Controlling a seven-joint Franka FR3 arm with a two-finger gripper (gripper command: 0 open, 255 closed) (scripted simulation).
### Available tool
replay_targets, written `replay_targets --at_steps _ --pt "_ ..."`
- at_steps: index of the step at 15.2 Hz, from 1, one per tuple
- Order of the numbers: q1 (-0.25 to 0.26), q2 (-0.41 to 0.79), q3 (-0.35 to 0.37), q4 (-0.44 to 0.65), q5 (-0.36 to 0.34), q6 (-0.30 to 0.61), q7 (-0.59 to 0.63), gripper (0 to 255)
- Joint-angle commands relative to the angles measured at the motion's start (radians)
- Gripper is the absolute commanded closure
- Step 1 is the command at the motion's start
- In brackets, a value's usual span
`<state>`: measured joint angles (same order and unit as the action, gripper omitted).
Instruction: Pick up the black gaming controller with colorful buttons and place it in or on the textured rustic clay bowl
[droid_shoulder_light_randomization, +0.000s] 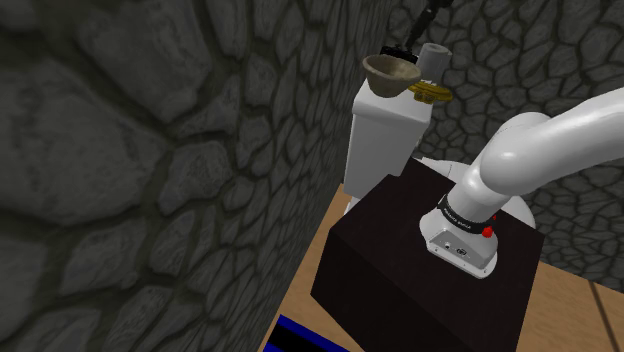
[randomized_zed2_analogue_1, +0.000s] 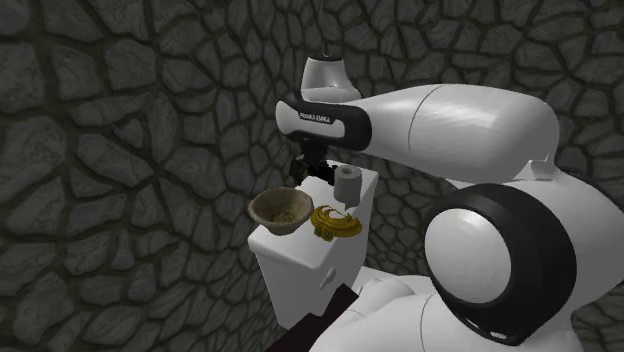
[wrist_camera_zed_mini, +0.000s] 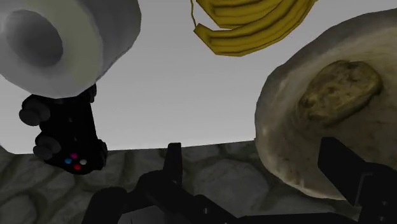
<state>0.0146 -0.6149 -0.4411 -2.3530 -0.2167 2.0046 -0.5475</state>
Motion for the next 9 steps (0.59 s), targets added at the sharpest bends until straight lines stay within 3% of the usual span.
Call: replay_targets --at_steps 1,5,9 --pt "0.016 0.051 -0.059 0.028 -0.003 0.042 -0.088 0" --pt "0.067 0.174 -0.18 0.101 0.028 0.122 -0.259 0" --pt "0.139 0.323 -0.313 0.201 0.12 0.186 -0.457 0"
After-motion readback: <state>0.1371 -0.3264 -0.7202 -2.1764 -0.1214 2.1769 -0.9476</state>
